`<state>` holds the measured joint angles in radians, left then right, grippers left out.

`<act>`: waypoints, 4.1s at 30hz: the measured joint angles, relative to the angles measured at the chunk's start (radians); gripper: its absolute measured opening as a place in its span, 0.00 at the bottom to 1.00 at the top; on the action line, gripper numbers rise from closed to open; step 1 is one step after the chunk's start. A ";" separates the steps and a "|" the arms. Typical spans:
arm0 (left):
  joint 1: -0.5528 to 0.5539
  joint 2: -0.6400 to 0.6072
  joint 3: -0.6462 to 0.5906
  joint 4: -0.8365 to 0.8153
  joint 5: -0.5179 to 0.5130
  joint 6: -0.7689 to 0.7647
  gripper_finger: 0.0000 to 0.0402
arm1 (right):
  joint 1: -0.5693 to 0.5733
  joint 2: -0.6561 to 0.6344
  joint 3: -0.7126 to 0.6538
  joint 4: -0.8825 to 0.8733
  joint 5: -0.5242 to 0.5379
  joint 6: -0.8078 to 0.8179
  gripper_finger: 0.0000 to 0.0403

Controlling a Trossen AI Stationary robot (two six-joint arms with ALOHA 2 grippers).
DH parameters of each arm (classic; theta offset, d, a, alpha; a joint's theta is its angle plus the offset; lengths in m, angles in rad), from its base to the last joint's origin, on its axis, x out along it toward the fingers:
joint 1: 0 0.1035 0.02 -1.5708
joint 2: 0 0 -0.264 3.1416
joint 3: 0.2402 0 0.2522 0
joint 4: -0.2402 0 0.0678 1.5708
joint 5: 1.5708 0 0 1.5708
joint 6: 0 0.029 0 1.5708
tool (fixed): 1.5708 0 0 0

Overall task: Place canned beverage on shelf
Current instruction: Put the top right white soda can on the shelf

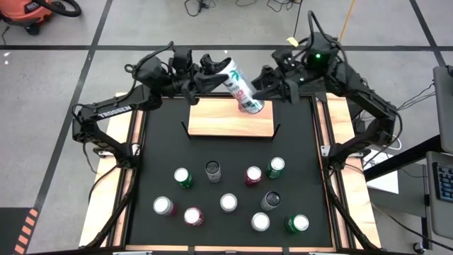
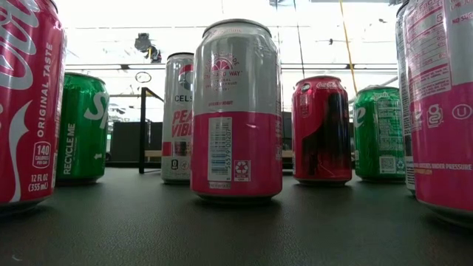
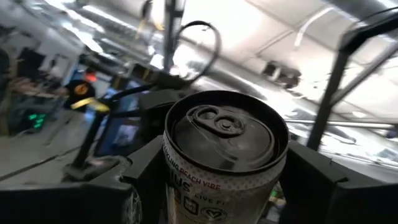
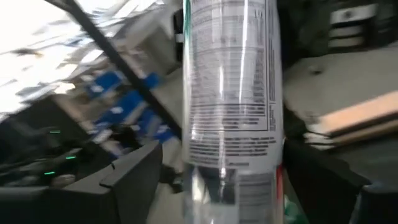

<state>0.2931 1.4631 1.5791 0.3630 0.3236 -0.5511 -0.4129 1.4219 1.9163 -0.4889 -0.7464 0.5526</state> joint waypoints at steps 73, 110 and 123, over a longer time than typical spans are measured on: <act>0.081 -0.051 0.003 -0.238 0.194 0.036 0.83 | 0.121 0.056 -0.002 -0.235 0.211 -0.224 0.56; 0.126 -0.028 0.002 -0.353 0.250 0.037 0.83 | 0.121 0.069 -0.002 -0.332 0.279 -0.244 0.56; 0.105 -0.018 0.002 -0.354 0.185 0.059 0.73 | 0.120 0.070 -0.001 -0.348 0.306 -0.254 0.57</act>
<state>0.3985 1.4454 1.5812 0.0092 0.5084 -0.4917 -0.2928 1.4918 1.9156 -0.8368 -0.4400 0.2982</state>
